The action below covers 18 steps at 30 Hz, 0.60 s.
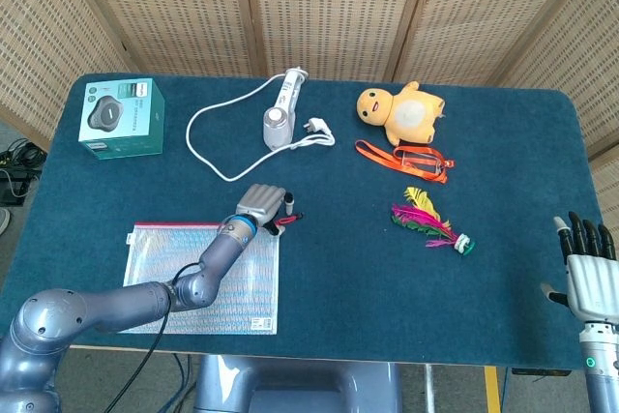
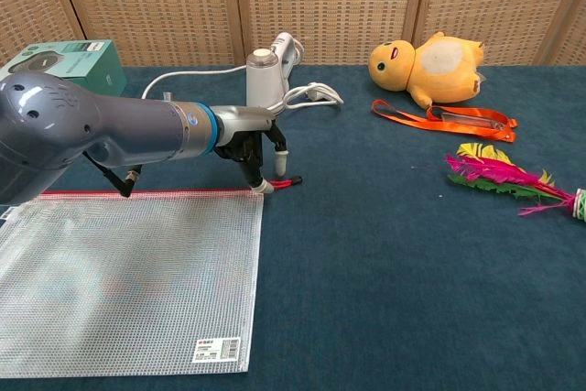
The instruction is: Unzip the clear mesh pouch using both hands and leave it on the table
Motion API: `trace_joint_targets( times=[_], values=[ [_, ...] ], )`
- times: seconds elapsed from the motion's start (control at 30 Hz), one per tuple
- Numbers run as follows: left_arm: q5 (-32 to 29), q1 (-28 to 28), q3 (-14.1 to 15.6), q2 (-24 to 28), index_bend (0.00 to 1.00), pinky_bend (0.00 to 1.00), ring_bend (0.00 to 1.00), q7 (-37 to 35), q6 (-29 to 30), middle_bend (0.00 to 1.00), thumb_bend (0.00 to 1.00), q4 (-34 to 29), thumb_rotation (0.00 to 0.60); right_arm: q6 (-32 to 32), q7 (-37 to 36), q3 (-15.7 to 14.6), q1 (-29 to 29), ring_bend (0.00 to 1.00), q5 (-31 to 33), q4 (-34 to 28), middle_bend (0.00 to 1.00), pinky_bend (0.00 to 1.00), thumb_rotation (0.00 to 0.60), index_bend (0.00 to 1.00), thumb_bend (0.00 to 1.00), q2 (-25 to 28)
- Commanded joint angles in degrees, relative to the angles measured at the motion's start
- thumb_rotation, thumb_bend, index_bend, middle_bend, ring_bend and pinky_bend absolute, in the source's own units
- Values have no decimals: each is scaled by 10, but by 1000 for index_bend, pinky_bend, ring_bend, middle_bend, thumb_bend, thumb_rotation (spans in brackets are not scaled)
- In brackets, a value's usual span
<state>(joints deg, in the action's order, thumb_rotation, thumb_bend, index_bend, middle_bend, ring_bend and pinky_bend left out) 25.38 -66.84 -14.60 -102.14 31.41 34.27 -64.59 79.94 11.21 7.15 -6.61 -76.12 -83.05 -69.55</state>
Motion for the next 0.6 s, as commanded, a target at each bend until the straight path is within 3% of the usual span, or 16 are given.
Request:
trace_joint_targets(
  times=[0.03, 0.33, 0.6],
  values=[
    [-11, -12, 6, -13, 430, 1000, 956, -2, 4, 975, 323, 18, 600, -2, -2, -1, 0, 0, 1, 2, 0, 0, 600, 0, 0, 1],
    [-30, -27, 8, -46, 430, 1000, 956, -30, -22, 975, 367, 75, 600, -4, -1, -1, -1, 0, 4, 4, 0, 0, 600, 0, 0, 0],
    [-11, -26, 13, -47, 522, 1000, 956, -50, -15, 975, 451, 76, 600, -4, -4, -1, 0, 0, 4, 3, 0, 0, 600, 0, 0, 1]
  ],
)
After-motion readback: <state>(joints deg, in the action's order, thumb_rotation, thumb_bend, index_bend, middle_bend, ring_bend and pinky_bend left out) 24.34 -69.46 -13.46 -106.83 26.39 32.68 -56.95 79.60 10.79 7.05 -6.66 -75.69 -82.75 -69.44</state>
